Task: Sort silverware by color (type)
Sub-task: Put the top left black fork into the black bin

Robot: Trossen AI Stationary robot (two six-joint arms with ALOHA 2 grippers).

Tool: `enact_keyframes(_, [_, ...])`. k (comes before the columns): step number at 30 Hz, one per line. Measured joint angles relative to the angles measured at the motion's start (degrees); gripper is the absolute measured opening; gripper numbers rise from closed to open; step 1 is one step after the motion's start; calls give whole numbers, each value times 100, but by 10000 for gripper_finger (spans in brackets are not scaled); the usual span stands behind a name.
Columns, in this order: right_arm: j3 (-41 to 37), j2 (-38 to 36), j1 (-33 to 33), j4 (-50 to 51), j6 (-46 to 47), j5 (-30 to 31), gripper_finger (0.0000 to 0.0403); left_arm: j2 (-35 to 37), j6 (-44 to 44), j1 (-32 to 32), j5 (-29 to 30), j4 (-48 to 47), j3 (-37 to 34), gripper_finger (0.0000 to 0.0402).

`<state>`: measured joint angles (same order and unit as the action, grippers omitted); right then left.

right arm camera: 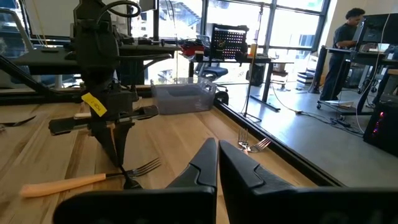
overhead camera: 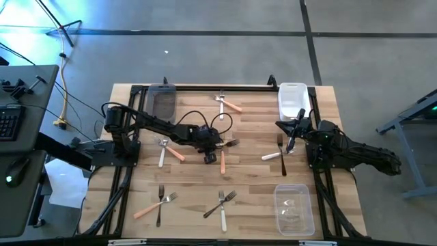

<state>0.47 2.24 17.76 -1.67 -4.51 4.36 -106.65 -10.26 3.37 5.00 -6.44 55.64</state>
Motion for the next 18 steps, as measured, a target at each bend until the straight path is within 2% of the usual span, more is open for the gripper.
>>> enact_keyframes(7, [0, -2, 0, 0, -2, 0, 0, 354, 80, 7, -2, -228, -9, 6])
enact_keyframes(12, [0, 2, -2, 0, -1, 0, 0, 927, 84, 36, 52, -584, -11, 6])
enact_keyframes(18, [0, 0, 0, 2, -2, 0, 0, 1911, -313, 352, 681, -1272, -9, 6])
